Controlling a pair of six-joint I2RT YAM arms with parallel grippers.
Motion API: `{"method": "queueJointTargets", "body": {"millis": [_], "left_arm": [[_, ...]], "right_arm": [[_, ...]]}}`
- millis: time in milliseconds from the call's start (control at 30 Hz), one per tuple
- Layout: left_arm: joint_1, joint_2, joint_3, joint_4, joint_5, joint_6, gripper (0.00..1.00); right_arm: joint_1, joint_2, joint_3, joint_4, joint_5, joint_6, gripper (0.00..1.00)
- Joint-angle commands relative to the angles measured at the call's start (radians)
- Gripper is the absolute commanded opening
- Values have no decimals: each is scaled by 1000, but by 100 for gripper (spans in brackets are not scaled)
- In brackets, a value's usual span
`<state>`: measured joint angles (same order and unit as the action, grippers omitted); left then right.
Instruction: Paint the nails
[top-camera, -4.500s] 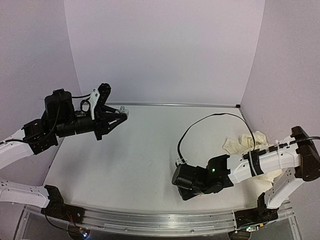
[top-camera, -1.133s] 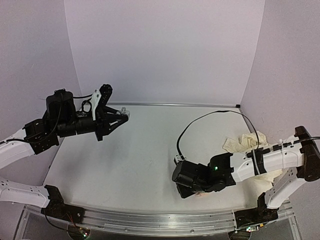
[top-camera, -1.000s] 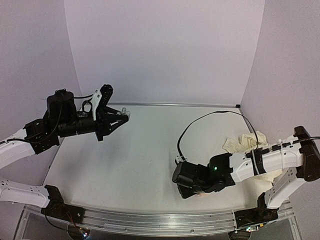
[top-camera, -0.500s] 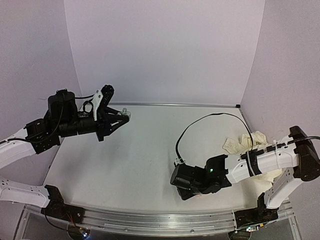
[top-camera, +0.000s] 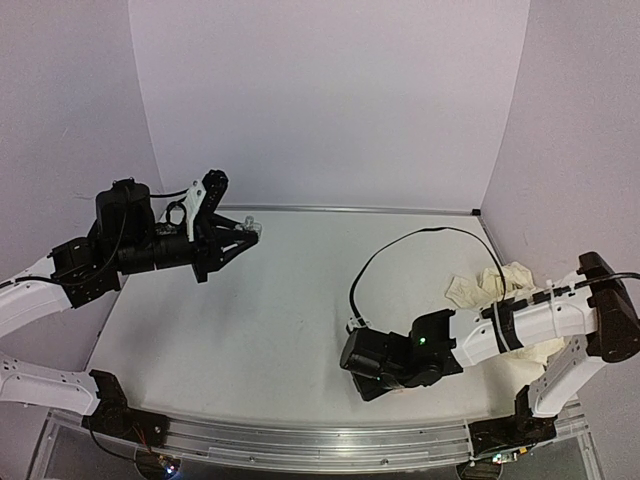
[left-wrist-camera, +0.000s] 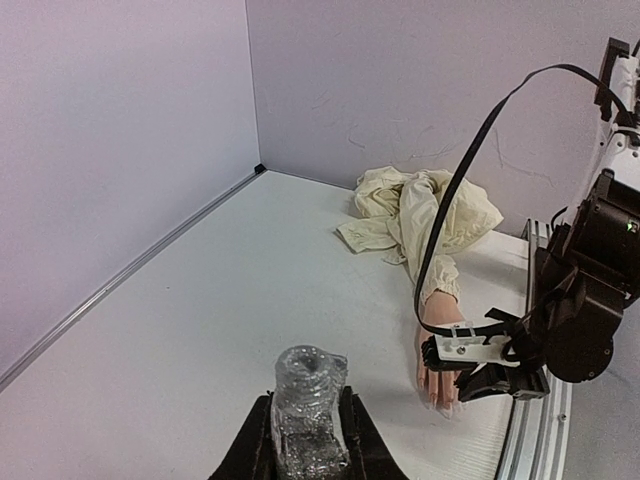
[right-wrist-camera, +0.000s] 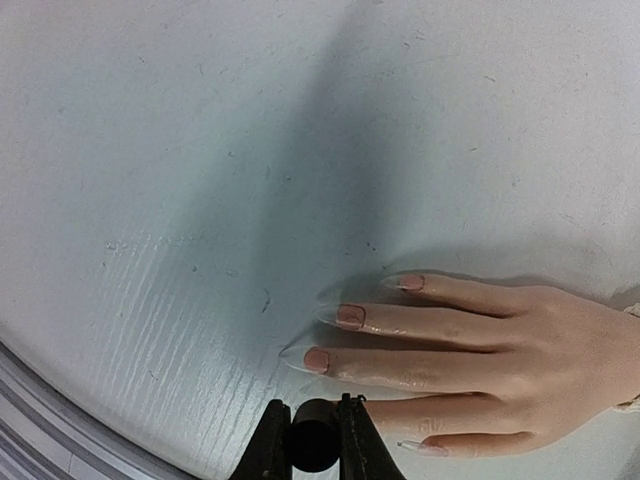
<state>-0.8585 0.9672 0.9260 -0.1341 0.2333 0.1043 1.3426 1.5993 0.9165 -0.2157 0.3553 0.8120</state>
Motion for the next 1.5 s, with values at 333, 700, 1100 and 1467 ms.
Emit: {"method": "queueJointTargets", "body": {"millis": [333,700,1100,1467], "left_arm": [[3,-7,17,11,11,0,0],[3,-12,15,10,11,1,0],[3,-15,14,10,9,2,0],[3,-12,17,9,17,-1,0]], "right_arm": [[5,21,16,-34,-5,-2,0],[5,39,28,-18,-17,-10,0],[6,24,27,34,-55,-45,0],[2,-86,-28,23,14,3,0]]}}
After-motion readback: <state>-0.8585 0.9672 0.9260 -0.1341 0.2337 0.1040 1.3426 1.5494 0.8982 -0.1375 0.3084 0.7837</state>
